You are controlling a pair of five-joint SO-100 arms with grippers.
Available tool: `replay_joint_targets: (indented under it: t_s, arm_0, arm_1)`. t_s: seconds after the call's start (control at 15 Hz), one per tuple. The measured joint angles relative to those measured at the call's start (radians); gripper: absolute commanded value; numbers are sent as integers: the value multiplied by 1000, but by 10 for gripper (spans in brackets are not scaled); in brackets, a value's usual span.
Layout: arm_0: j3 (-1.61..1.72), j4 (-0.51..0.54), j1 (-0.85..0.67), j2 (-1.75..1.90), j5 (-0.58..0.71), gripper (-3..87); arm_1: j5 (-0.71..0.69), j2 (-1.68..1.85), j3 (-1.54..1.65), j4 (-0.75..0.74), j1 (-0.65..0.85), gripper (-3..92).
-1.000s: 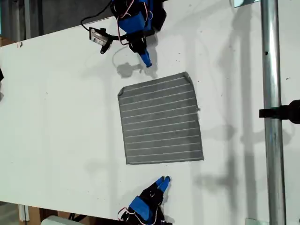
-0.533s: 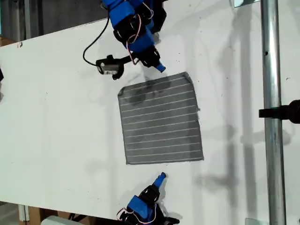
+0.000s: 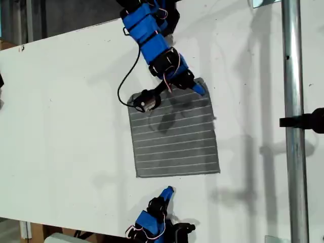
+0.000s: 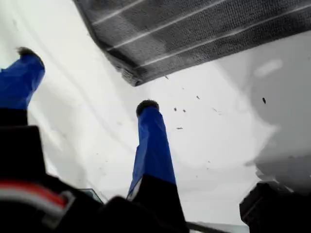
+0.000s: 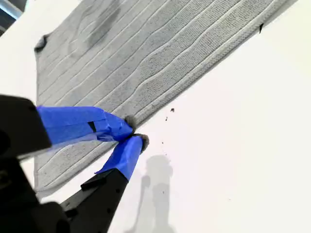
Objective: Grasp corners of a towel and fold twice.
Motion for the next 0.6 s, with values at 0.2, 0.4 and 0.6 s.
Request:
replay_joint_targets:
  t_s: [0.2, 0.4, 0.6]
  arm_0:
    - [-14, 8, 37, -3, -41, -26]
    - [-117, 37, 32, -64, -75, -27]
    - [-413, 41, 35, -494, -81, -27]
  arm_1:
    - [-6, -242, 11, -97, 0, 406]
    - [-18, -272, 37, -146, 3, 202]
    - [-29, -278, 40, -195, 41, 53]
